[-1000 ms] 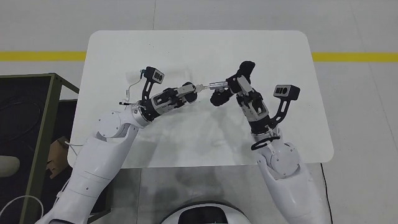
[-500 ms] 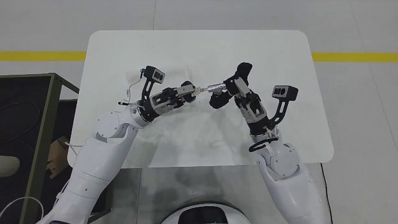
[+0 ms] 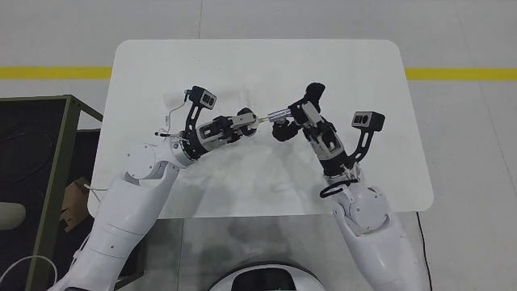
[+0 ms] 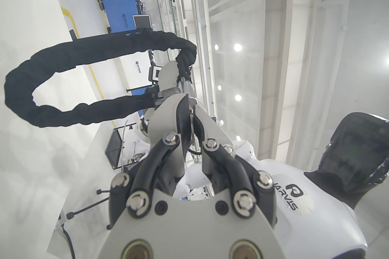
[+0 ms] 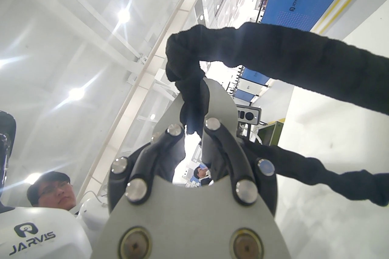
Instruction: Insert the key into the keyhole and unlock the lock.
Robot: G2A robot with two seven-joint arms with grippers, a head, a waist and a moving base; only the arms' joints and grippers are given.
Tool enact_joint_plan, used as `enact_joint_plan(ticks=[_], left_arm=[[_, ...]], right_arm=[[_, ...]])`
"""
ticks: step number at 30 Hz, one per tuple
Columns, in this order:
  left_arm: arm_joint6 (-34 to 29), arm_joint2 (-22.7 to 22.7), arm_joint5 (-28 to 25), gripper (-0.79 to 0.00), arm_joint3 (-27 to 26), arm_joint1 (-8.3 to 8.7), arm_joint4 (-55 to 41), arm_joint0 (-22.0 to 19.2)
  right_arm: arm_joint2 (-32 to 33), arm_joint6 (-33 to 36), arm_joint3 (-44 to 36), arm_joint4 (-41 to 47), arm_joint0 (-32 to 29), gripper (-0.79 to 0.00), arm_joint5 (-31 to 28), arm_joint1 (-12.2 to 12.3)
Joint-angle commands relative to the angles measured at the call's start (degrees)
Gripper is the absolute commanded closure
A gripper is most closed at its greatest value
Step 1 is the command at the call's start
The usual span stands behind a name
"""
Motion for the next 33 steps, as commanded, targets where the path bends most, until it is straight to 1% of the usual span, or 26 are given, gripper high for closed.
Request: enact_joint_plan(ticks=[1, 7, 8, 10, 13, 15, 20, 25, 27, 29, 33], left_arm=[[-0.3, 0.1, 0.3, 0.0, 0.0, -0.01, -0.3, 0.0], [-0.3, 0.1, 0.3, 0.0, 0.0, -0.01, -0.3, 0.0], [0.1, 0.1, -0.2, 0.0, -0.4, 0.0, 0.9, 0.0], [1.5, -0.1, -3.6, 0.0, -1.4, 0.12, 7.5, 0.1], [4.4, 0.2, -8.9, 0.0, -2.8, 0.03, 14.1, 0.7], [7.4, -0.1, -12.6, 0.0, -3.2, -0.02, 20.3, 0.9], [17.6, 0.1, -21.2, 0.0, -3.3, -0.49, 36.5, 1.3], [28.5, 0.2, -27.8, 0.0, -3.5, -1.15, 50.8, 2.1], [34.0, -0.8, -31.7, 0.0, -3.9, -1.41, 59.7, 2.0], [40.5, -1.7, -33.5, 0.0, -4.3, -1.8, 69.4, 2.1], [53.2, -2.0, -34.7, 0.0, -5.0, -2.56, 88.4, 2.5]], right_arm=[[0.0, 0.0, 0.0, 0.1, 0.0, 0.0, 0.1, 0.0], [0.0, 0.0, 0.0, 0.1, 0.0, 0.0, 0.1, 0.0], [0.0, 0.0, 0.0, 0.1, 0.0, 0.0, 0.1, 0.0], [0.0, -0.2, -0.1, 0.1, 0.0, 0.0, 1.1, 0.0], [0.0, -1.3, -0.4, -0.8, -0.1, 0.0, 1.7, 0.0], [-0.1, -1.6, -0.6, -1.2, -0.2, 0.0, 1.8, 0.0], [-0.2, -2.0, -0.5, -1.7, -0.1, 0.0, 1.7, 0.1], [-0.5, -2.4, -0.1, -2.2, 0.0, 0.0, 1.7, 0.1], [-0.7, -2.6, 0.2, -2.5, 0.2, 0.0, 2.1, 0.0], [-1.0, -2.9, 0.2, -2.6, 0.4, 0.0, 2.2, 0.0], [-1.3, -3.3, 0.4, -3.5, 0.7, 0.0, 2.6, 0.0]])
